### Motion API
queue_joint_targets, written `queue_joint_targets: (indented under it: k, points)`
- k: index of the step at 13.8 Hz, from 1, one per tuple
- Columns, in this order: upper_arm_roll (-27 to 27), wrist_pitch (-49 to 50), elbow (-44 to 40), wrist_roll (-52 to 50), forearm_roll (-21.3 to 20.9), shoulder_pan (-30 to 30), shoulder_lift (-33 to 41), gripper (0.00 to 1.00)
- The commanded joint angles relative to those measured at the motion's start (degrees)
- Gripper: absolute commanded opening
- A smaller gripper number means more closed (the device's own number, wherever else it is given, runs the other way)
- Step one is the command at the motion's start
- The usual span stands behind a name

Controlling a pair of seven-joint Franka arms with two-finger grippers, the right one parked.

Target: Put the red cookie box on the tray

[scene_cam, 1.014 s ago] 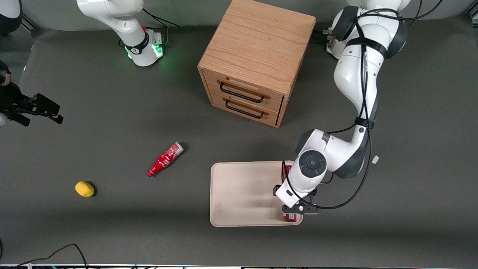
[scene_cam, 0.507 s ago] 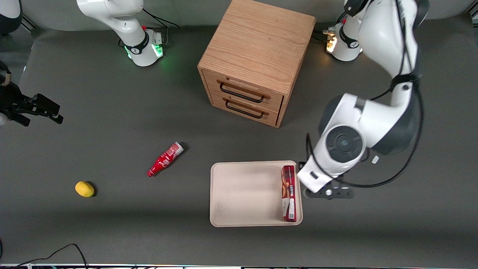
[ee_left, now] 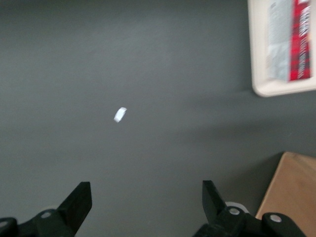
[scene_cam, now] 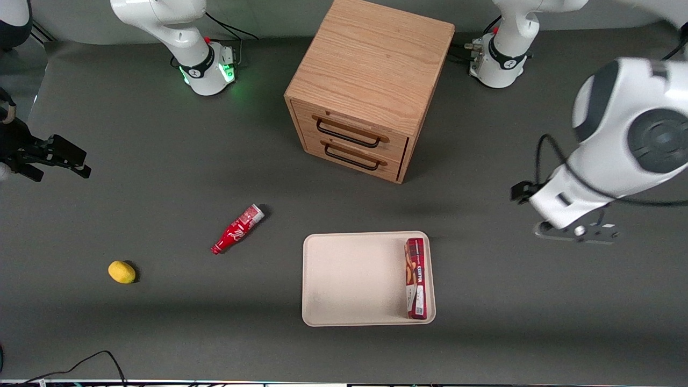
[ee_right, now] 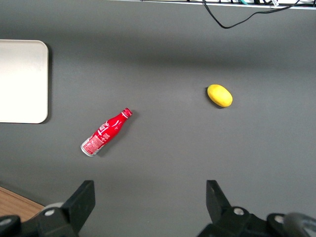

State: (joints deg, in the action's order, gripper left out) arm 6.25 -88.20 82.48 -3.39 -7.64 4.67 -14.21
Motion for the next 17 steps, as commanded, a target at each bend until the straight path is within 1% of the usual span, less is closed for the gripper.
queue_joint_targets:
  k: [1, 2, 3, 5, 6, 8, 9, 11, 13, 17]
  points:
    - [0.3, -1.2, 10.0, 7.9, 1.6, -7.3, 9.8, 1.00]
    - [-0.1, -0.5, 9.9, 11.5, 2.7, -10.0, 10.6, 1.00]
    - [-3.2, 0.2, 9.9, 13.2, 4.1, -9.1, 11.8, 1.00]
    - [-13.8, 0.0, 9.1, 13.9, 4.4, -0.3, 11.8, 1.00]
    - [-16.1, 0.5, 7.5, 13.9, 4.4, 1.5, 11.2, 1.00]
    - [-15.5, 0.7, 3.9, 13.1, 4.3, 0.6, 8.7, 1.00]
    - [-14.0, 1.3, 2.7, 13.0, 4.5, -0.9, 7.8, 1.00]
    - [-9.3, 2.8, 1.4, 12.7, 4.9, -4.8, 7.1, 1.00]
    - [-9.1, 5.0, 0.4, 11.0, 8.2, -5.5, 7.1, 1.00]
    - [-9.3, 5.1, 0.2, 10.7, 8.4, -5.0, 7.2, 1.00]
